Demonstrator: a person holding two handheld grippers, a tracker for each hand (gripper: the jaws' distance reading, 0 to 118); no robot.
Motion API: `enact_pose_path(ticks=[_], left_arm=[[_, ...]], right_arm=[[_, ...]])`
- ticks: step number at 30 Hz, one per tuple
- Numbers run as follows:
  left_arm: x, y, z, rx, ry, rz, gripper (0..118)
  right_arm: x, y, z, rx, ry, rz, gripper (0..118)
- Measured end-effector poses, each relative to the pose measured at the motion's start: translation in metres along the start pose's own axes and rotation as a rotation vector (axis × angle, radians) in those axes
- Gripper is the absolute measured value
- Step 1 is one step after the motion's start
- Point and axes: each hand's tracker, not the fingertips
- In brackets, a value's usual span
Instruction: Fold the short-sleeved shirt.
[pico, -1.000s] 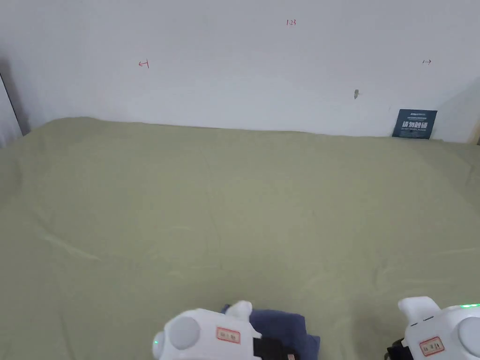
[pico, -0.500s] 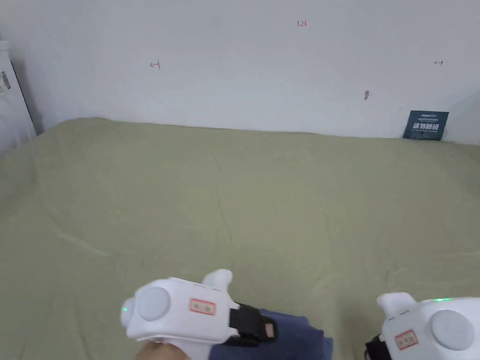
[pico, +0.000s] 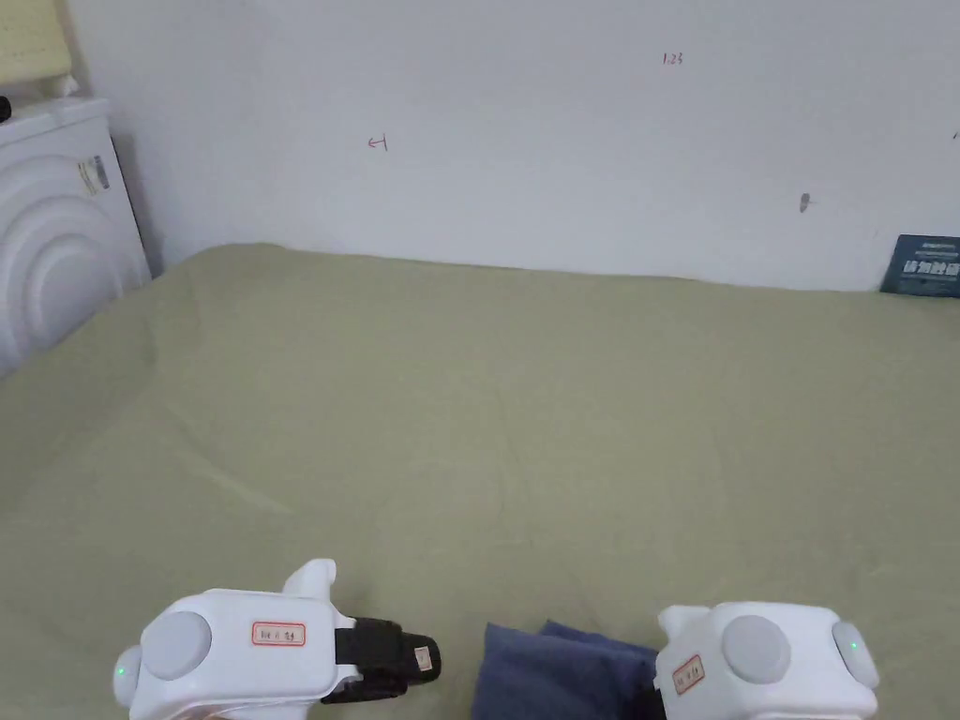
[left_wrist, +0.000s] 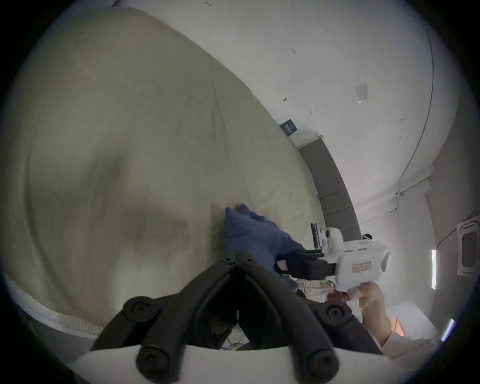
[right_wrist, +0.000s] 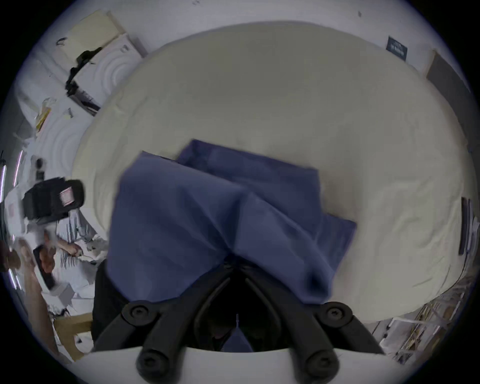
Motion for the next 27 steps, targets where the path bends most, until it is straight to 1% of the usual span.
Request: enact_pose_path(ticks=[1, 2, 3, 4, 5, 6, 7, 9, 10, 11, 13, 16, 17, 18, 19, 20, 21, 22, 24, 27], left_arm=[[-0.003, -0.001, -0.003, -0.01, -0.003, -0.005, 1], [-0.005, -0.003, -0.006, -0.024, -0.01, -0.015, 3], [-0.006, -0.003, -0.009, -0.035, -0.011, -0.021, 15], [-0.007, -0.003, -0.012, -0.045, -0.018, -0.023, 35], [-0.009, -0.003, -0.016, -0.057, -0.034, -0.024, 61], [-0.01, -0.002, -0.021, -0.076, -0.059, -0.017, 92], [-0.01, 0.0, -0.027, -0.095, -0.083, -0.01, 101], [-0.009, 0.001, -0.037, -0.101, -0.15, 0.004, 102], [-0.005, 0.002, -0.043, -0.098, -0.194, 0.011, 102], [-0.003, 0.001, -0.051, -0.101, -0.2, 0.013, 102], [0.003, 0.0, -0.071, -0.131, -0.192, -0.006, 102], [0.013, -0.008, -0.102, -0.224, -0.11, -0.054, 102], [0.017, -0.011, -0.105, -0.194, -0.08, -0.097, 102], [0.02, -0.013, -0.102, -0.162, -0.088, -0.118, 102], [0.02, -0.011, -0.099, -0.17, -0.112, -0.081, 100], [0.018, -0.009, -0.097, -0.168, -0.137, -0.02, 91], [0.017, -0.007, -0.093, -0.159, -0.132, 0.004, 46], [0.015, -0.006, -0.088, -0.153, -0.137, -0.016, 22], [0.019, -0.007, -0.085, -0.172, -0.128, -0.077, 22], [0.024, -0.006, -0.081, -0.175, -0.146, -0.1, 22]], right_arm=[[0.005, -0.002, -0.013, -0.004, 0.013, -0.02, 0], [0.009, -0.004, -0.017, 0.028, 0.043, -0.045, 0], [0.01, -0.004, -0.014, 0.035, 0.046, -0.062, 0], [0.006, -0.003, -0.007, 0.025, 0.032, -0.034, 0], [0.002, -0.004, -0.004, 0.026, 0.011, 0.024, 0], [0.0, -0.004, -0.006, 0.025, 0.0, 0.055, 0], [-0.001, -0.004, -0.007, 0.026, -0.002, 0.057, 0], [-0.001, -0.003, -0.008, 0.021, -0.002, 0.035, 0], [-0.001, -0.002, -0.008, 0.019, -0.003, 0.033, 0], [-0.001, -0.002, -0.008, 0.017, -0.005, 0.039, 0], [0.0, -0.002, -0.008, 0.016, -0.003, 0.038, 0], [0.001, -0.002, -0.008, 0.017, -0.001, 0.032, 0], [0.001, -0.003, -0.008, 0.021, -0.001, 0.03, 0], [0.002, -0.004, -0.007, 0.027, 0.001, 0.027, 0], [0.002, -0.005, -0.006, 0.032, 0.003, 0.019, 0], [0.003, -0.006, -0.005, 0.037, 0.007, 0.014, 0], [0.003, -0.007, -0.003, 0.042, 0.01, 0.009, 0], [0.004, -0.007, -0.002, 0.045, 0.017, 0.0, 0], [0.004, -0.007, 0.001, 0.046, 0.022, -0.016, 0], [-0.003, -0.009, 0.003, 0.056, 0.005, 0.0, 0]])
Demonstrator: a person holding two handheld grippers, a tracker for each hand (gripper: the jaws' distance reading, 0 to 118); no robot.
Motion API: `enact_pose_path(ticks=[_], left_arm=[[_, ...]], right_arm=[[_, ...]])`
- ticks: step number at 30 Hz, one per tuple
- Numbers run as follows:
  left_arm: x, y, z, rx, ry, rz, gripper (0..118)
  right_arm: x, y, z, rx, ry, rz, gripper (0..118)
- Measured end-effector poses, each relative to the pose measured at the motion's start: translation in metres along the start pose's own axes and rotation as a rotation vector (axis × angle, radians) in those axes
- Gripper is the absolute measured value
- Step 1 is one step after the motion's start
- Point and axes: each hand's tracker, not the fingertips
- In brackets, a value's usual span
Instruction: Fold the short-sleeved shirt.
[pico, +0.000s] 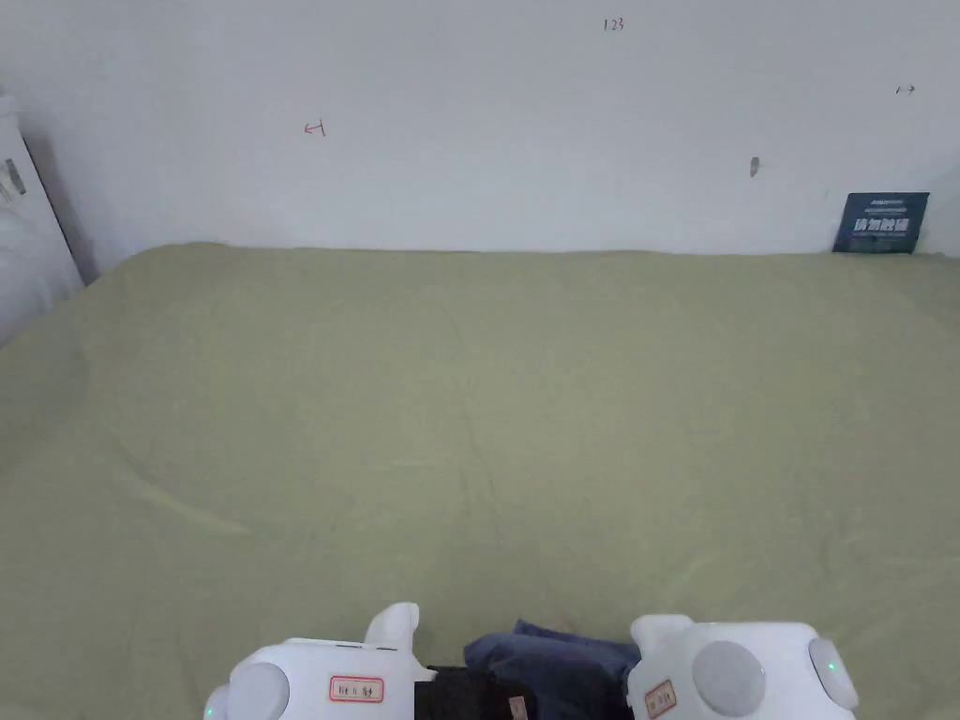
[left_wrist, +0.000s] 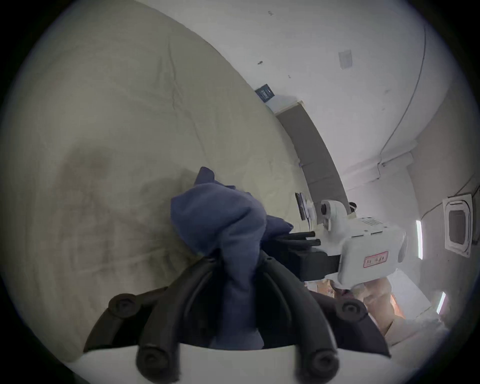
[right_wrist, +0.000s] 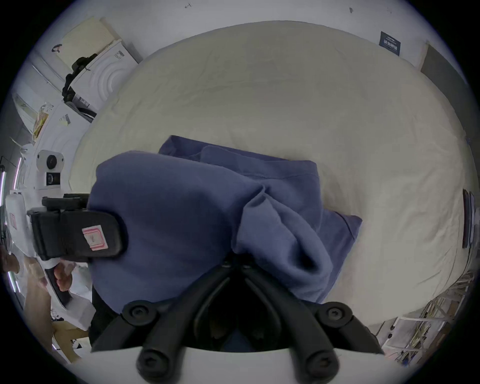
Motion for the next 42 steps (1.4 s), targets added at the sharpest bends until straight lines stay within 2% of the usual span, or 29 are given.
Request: enact_pose_path(ticks=[5, 9, 12, 19, 25, 32, 37, 42], left_arm=[[-0.001, 0.006, 0.007, -0.028, 0.016, -0.021, 22], [-0.017, 0.009, 0.025, -0.008, 0.005, 0.009, 22], [-0.031, 0.011, 0.048, 0.011, 0.008, 0.013, 22], [-0.073, 0.024, 0.131, 0.076, 0.077, 0.028, 22], [-0.125, 0.04, 0.211, 0.13, 0.136, 0.054, 22], [-0.191, 0.073, 0.309, 0.129, 0.247, 0.076, 22], [-0.232, 0.103, 0.376, 0.114, 0.41, 0.108, 22], [-0.246, 0.119, 0.415, 0.089, 0.503, 0.114, 22]], right_arm=[[-0.009, 0.001, 0.006, 0.008, -0.023, 0.011, 0], [-0.016, 0.005, 0.012, 0.032, 0.018, -0.013, 0], [-0.037, 0.012, 0.011, 0.037, 0.013, 0.028, 0], [-0.113, 0.035, -0.012, 0.045, 0.079, 0.101, 0], [-0.212, 0.068, -0.051, 0.025, 0.106, 0.193, 0], [-0.319, 0.104, -0.079, 0.027, 0.172, 0.26, 0], [-0.35, 0.112, -0.076, 0.053, 0.227, 0.277, 0], [-0.344, 0.112, -0.074, 0.059, 0.232, 0.296, 0]])
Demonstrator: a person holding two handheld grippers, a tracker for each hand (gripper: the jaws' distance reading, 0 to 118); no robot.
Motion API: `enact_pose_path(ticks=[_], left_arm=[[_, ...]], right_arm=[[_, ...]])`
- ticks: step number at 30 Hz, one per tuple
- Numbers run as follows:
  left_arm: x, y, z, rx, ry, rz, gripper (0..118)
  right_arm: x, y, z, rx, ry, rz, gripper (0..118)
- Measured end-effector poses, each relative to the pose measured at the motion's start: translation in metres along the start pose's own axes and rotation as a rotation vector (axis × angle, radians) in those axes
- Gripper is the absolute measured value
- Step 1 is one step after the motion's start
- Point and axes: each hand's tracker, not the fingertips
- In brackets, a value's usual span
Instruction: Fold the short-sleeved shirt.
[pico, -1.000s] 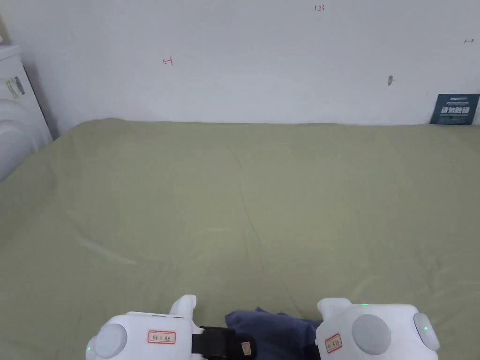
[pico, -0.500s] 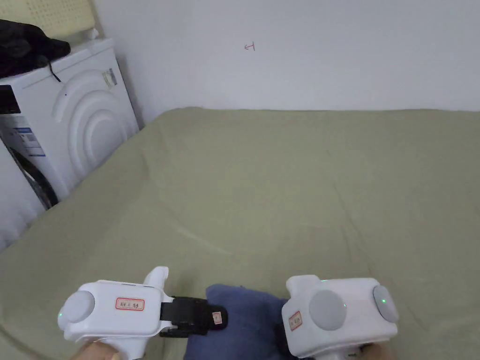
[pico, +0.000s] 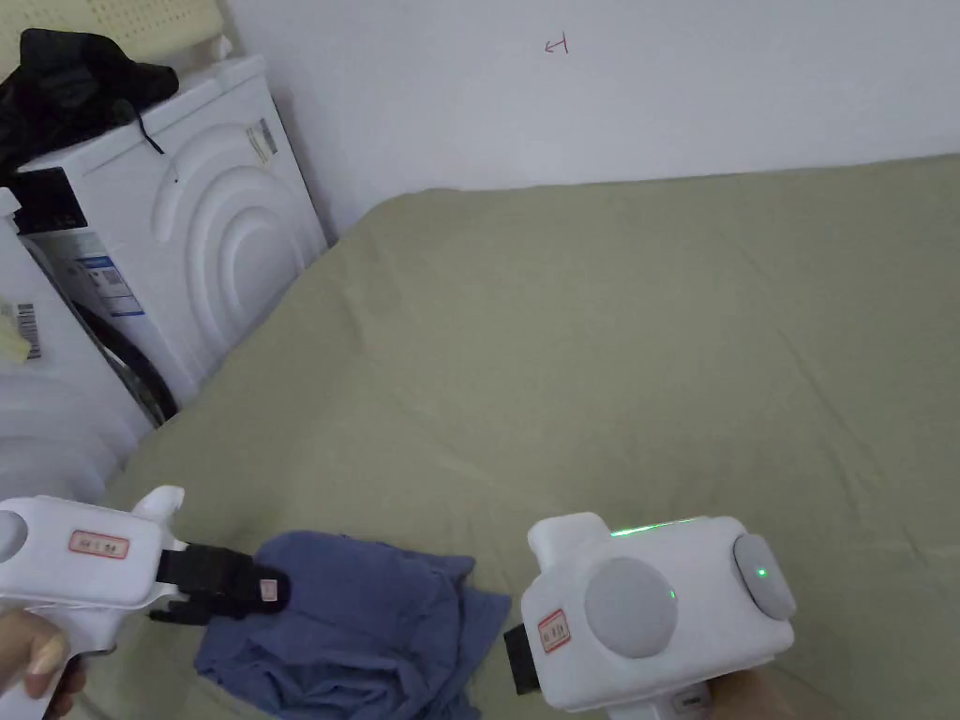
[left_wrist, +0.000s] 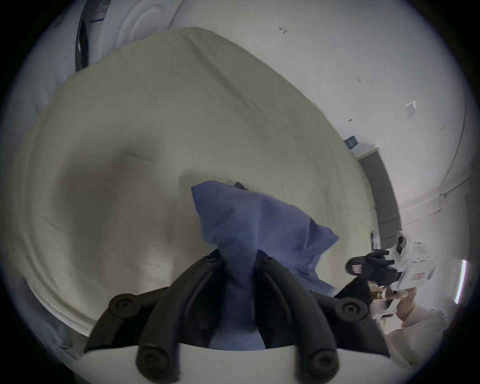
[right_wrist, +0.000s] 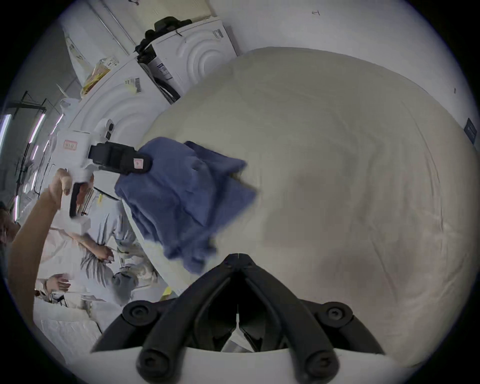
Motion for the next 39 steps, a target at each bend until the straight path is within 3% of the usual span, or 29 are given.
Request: enact_pose_path(ticks=[2, 8, 10, 11, 12, 14, 16, 17, 18, 19, 21, 22, 27, 32, 36, 39], left_arm=[[-0.001, 0.002, 0.004, -0.017, 0.062, -0.018, 22], [-0.019, -0.002, 0.006, -0.019, -0.005, 0.065, 22], [-0.027, -0.005, 0.017, -0.013, 0.053, 0.063, 45], [-0.028, -0.006, 0.027, 0.012, 0.142, 0.084, 61], [-0.033, -0.009, 0.039, 0.064, 0.129, 0.122, 76], [-0.044, -0.013, 0.072, 0.193, 0.147, 0.261, 78], [-0.033, -0.023, 0.093, 0.308, 0.124, 0.33, 70], [-0.028, -0.025, 0.102, 0.339, 0.078, 0.283, 51], [-0.017, -0.029, 0.104, 0.335, 0.072, 0.238, 4], [-0.002, -0.029, 0.1, 0.3, 0.082, 0.204, 0], [0.025, -0.031, 0.092, 0.222, 0.15, 0.172, 0], [0.04, -0.034, 0.086, 0.188, 0.076, 0.149, 0], [0.152, -0.055, 0.039, 0.176, 0.06, -0.066, 0], [0.308, -0.096, -0.025, 0.32, 0.481, -0.338, 0], [0.384, -0.124, -0.055, 0.416, 0.221, -0.314, 0], [0.439, -0.138, -0.086, 0.346, 0.108, -0.29, 0]], right_arm=[[0.008, -0.001, 0.0, -0.009, -0.006, -0.002, 0], [0.033, -0.008, -0.002, -0.003, -0.035, -0.055, 0], [0.038, -0.012, 0.001, -0.013, -0.019, -0.041, 0], [0.04, -0.014, 0.004, -0.017, -0.008, -0.018, 0], [0.04, -0.016, 0.007, -0.017, -0.014, -0.004, 0], [0.045, -0.019, 0.014, -0.007, -0.03, -0.008, 0], [0.053, -0.021, 0.024, 0.008, -0.015, -0.035, 0], [0.057, -0.022, 0.028, 0.011, -0.016, -0.052, 0], [0.061, -0.023, 0.034, 0.014, -0.023, -0.06, 0], [0.064, -0.026, 0.041, 0.023, -0.032, -0.067, 0], [0.074, -0.032, 0.058, 0.045, -0.043, -0.08, 0], [0.08, -0.036, 0.067, 0.051, -0.045, -0.091, 0], [0.118, -0.068, 0.12, 0.092, -0.079, -0.136, 0], [0.177, -0.11, 0.177, 0.132, -0.179, -0.172, 0], [0.228, -0.14, 0.218, 0.152, -0.311, -0.206, 0], [0.261, -0.159, 0.245, 0.177, -0.382, -0.261, 0]])
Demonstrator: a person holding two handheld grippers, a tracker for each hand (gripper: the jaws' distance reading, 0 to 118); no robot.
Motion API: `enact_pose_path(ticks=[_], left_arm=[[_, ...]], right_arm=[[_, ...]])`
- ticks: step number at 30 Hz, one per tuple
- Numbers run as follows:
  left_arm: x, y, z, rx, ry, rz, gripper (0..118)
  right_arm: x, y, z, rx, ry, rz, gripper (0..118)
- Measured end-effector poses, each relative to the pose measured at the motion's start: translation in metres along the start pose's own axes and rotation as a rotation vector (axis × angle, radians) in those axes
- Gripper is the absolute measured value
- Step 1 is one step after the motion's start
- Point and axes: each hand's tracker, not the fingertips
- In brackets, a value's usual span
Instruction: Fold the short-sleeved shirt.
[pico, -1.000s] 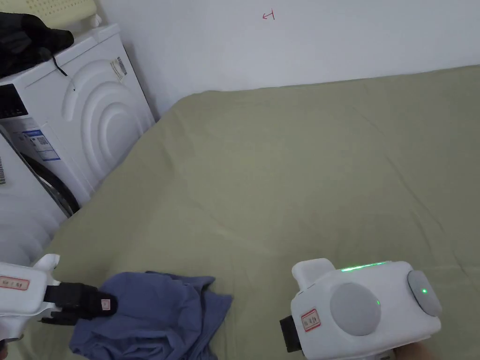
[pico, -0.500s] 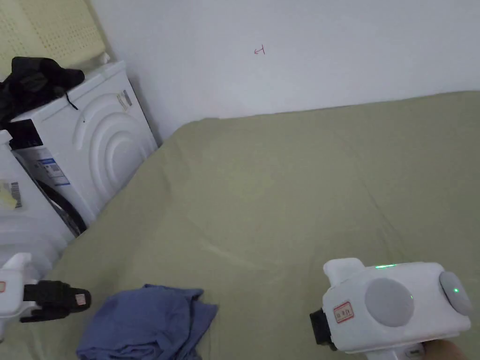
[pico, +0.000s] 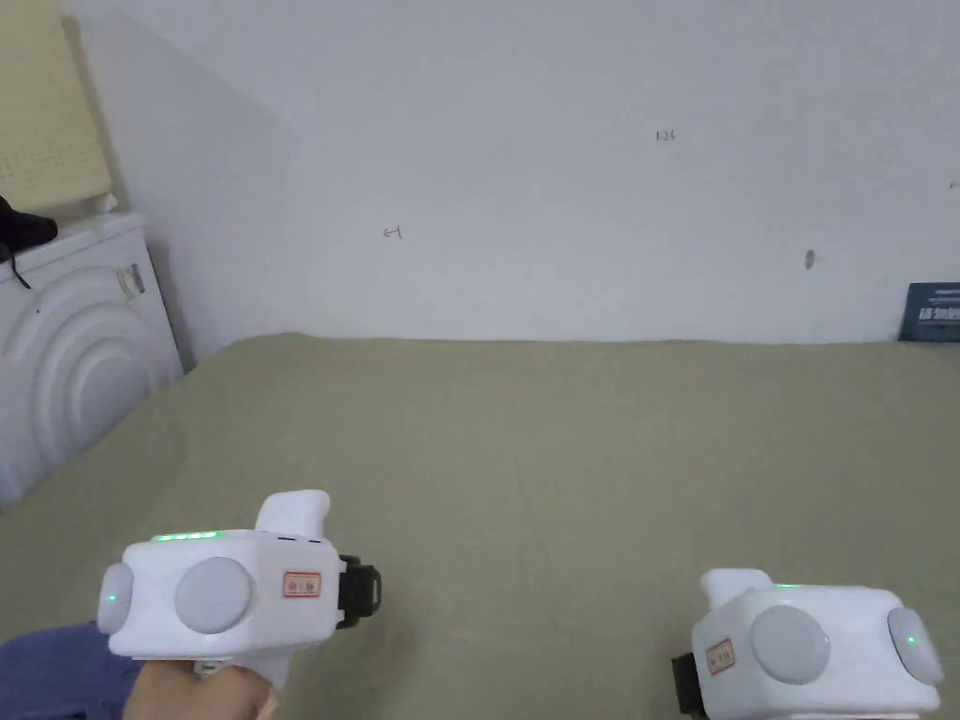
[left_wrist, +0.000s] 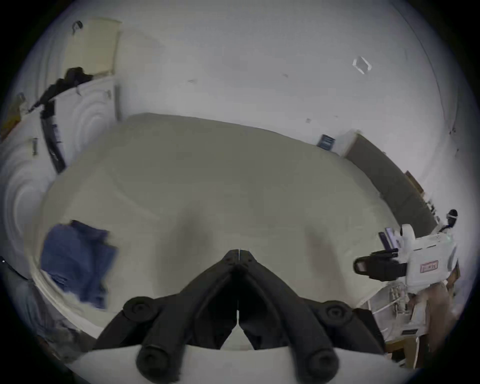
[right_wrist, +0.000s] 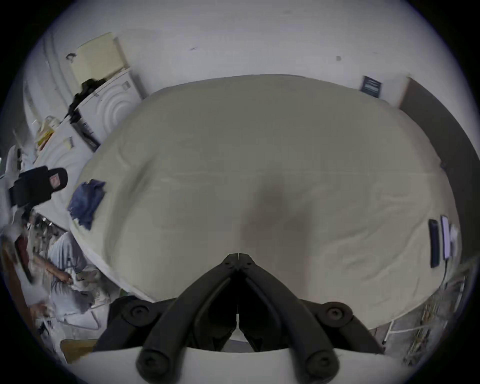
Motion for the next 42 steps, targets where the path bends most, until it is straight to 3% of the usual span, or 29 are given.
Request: enact_pose_path(ticks=[3, 6, 12, 15, 18, 20, 25, 32, 39, 40, 41, 42], left_arm=[[0.057, -0.01, -0.027, 0.049, 0.091, -0.084, 0], [0.094, -0.021, -0.04, 0.025, 0.091, -0.072, 0], [0.116, -0.034, -0.035, 0.025, 0.071, -0.083, 0], [0.122, -0.031, -0.02, 0.174, 0.096, -0.059, 0], [0.126, -0.035, -0.002, 0.428, 0.172, -0.101, 9], [0.125, -0.036, 0.006, 0.519, 0.211, -0.118, 9], [0.119, -0.045, 0.018, 0.666, 0.274, -0.13, 9], [0.113, -0.034, 0.02, 0.664, 0.292, -0.142, 9], [0.113, -0.027, 0.02, 0.66, 0.282, -0.173, 9], [0.113, -0.027, 0.02, 0.661, 0.279, -0.176, 11], [0.114, -0.027, 0.02, 0.666, 0.278, -0.184, 26], [0.113, -0.028, 0.019, 0.677, 0.285, -0.191, 76]], right_arm=[[0.03, -0.005, 0.014, 0.041, -0.068, -0.04, 0], [0.047, -0.012, 0.024, 0.075, -0.128, -0.048, 0], [0.062, -0.019, 0.039, 0.103, -0.169, -0.084, 0], [0.058, -0.016, 0.055, 0.26, -0.227, -0.055, 0], [0.051, -0.016, 0.071, 0.512, -0.256, -0.045, 5], [0.047, -0.02, 0.079, 0.664, -0.282, -0.05, 6], [0.042, -0.025, 0.093, 0.847, -0.311, -0.047, 5], [0.035, -0.021, 0.101, 0.889, -0.348, 0.015, 5], [0.034, -0.017, 0.099, 0.884, -0.345, 0.024, 7], [0.035, -0.018, 0.099, 0.888, -0.341, 0.028, 16], [0.035, -0.018, 0.099, 0.89, -0.337, 0.034, 45], [0.036, -0.017, 0.098, 0.886, -0.332, 0.035, 101]])
